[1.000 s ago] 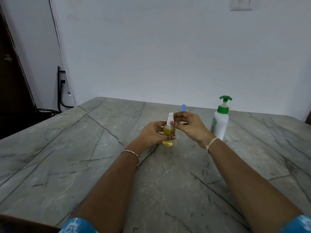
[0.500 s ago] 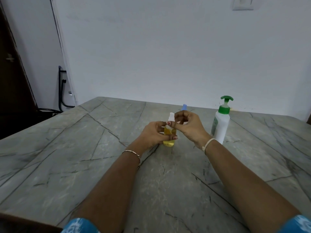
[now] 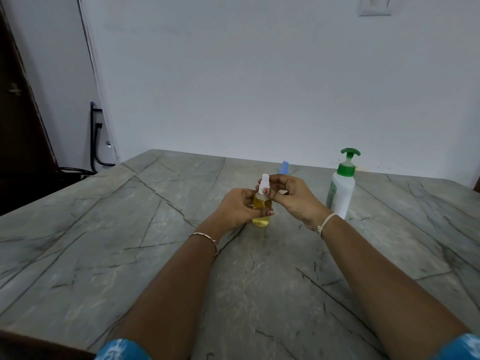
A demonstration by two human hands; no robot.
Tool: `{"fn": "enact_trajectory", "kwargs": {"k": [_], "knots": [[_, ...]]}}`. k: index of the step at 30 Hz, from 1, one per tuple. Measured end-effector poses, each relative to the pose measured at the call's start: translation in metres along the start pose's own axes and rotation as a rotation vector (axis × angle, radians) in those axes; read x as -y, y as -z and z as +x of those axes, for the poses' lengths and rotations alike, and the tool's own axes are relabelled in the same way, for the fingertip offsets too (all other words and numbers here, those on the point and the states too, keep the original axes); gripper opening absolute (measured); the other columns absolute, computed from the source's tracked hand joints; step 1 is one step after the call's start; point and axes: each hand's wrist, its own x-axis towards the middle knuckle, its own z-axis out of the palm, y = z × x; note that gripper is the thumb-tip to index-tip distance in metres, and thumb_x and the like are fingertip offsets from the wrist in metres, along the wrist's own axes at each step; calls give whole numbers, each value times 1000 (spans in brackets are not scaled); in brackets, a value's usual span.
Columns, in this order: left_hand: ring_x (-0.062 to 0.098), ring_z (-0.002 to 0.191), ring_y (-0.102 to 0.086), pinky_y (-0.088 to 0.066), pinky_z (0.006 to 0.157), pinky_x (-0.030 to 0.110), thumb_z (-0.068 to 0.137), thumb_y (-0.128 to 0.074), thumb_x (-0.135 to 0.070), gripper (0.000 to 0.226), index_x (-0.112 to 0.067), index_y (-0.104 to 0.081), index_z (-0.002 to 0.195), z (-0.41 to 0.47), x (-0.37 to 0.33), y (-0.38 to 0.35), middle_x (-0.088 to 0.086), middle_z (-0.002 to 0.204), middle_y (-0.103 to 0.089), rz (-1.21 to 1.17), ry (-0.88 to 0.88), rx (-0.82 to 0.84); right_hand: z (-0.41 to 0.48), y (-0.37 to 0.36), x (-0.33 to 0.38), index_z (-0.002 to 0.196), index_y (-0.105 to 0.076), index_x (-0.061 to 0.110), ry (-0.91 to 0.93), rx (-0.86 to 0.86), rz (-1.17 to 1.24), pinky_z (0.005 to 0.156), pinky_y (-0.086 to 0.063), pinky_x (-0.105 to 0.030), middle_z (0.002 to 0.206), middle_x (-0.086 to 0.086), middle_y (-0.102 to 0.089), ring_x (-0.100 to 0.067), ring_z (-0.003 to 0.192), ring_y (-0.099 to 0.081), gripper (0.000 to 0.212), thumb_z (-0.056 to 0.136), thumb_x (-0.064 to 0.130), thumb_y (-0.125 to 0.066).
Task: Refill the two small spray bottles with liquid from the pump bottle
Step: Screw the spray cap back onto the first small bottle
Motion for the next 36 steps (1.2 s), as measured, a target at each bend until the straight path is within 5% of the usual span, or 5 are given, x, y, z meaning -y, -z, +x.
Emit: {"fn": "enact_trajectory", "kwargs": {"k": [12, 17, 24, 31, 36], "knots": [[11, 87, -71, -56, 88, 31, 68, -86, -27, 43, -13, -72, 106, -2, -6, -11, 0, 93, -75, 221, -91, -147, -1, -12, -2, 119, -63, 9, 61, -149, -219, 62, -52, -13, 108, -4, -68, -13, 101, -62, 28, 92, 14, -67], [16, 92, -70, -55, 91, 35, 69, -85, -31, 49, -11, -71, 111, -3, -7, -12, 5, 100, -75, 291, -111, -169, 3, -13, -9, 107, -61, 33, 35, -208, -369, 102, -42, -52, 96, 21, -65, -12, 106, -62, 19, 89, 31, -69], [14, 90, -70, -56, 89, 33, 69, -84, -32, 48, -12, -71, 111, -4, -8, -13, 3, 98, -75, 317, -127, -197, 3, -14, -7, 106, -58, 38, 14, -211, -357, 101, -42, -53, 97, 21, -64, -13, 101, -61, 19, 90, 34, -68], [12, 88, -70, -57, 86, 35, 67, -86, -36, 54, -17, -69, 115, -4, -4, -15, 0, 101, -75, 292, -125, -258, 0, -12, -6, 125, -61, 12, 46, -157, -221, 82, -48, -19, 103, 8, -64, -1, 94, -59, 34, 93, 23, -66], [12, 89, -68, -57, 86, 32, 64, -89, -32, 60, -13, -68, 116, -3, 1, -9, -2, 103, -72, 234, -95, -368, -1, -7, -15, 127, -58, 17, -5, -203, -189, 93, -48, -19, 113, 3, -65, -7, 102, -59, 30, 97, 17, -59]]}}
